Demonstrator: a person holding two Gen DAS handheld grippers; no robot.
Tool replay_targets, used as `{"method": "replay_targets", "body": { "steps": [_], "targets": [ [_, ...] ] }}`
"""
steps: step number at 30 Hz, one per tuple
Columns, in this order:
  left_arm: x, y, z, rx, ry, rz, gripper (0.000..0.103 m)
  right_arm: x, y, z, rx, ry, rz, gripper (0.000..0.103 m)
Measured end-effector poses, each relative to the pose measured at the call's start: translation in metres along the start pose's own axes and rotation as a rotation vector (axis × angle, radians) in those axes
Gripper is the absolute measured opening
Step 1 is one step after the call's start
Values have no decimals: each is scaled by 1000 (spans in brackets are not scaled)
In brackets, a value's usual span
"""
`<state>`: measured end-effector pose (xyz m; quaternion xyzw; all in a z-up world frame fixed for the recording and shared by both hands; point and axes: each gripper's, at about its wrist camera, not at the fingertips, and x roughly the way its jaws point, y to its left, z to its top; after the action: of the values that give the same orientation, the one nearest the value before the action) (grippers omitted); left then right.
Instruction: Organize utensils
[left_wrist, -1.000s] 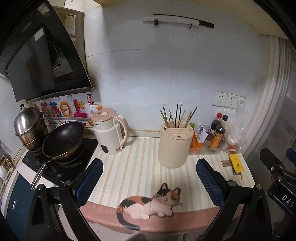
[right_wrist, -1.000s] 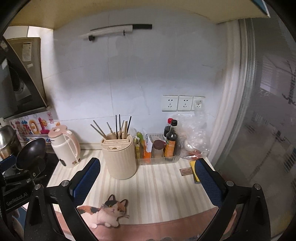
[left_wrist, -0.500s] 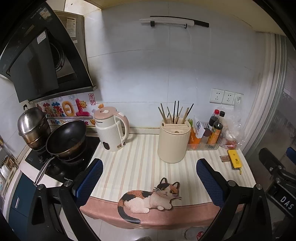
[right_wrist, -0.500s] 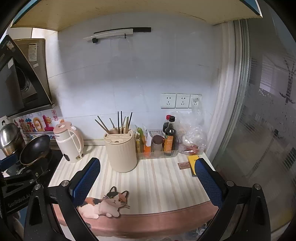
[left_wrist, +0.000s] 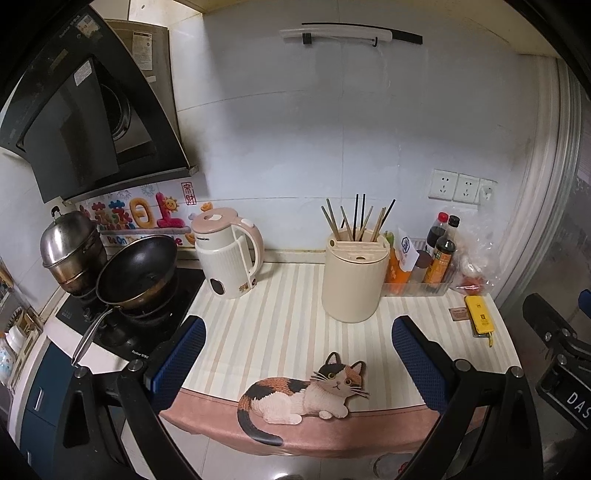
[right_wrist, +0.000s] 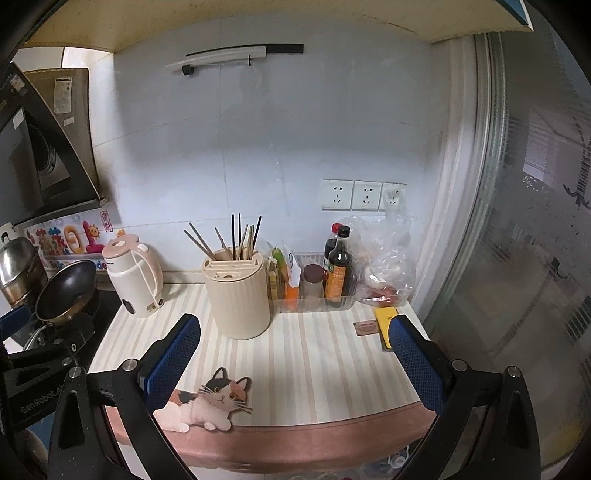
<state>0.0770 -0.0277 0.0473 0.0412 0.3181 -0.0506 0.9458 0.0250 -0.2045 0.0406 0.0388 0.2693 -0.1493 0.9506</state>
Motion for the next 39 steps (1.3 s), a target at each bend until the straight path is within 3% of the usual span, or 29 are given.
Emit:
{"method": "replay_targets", "body": {
  "steps": [39],
  "targets": [
    [7, -15, 4, -1, -1, -4, 103, 15, -4, -3, 6, 25, -6, 103]
  ]
}}
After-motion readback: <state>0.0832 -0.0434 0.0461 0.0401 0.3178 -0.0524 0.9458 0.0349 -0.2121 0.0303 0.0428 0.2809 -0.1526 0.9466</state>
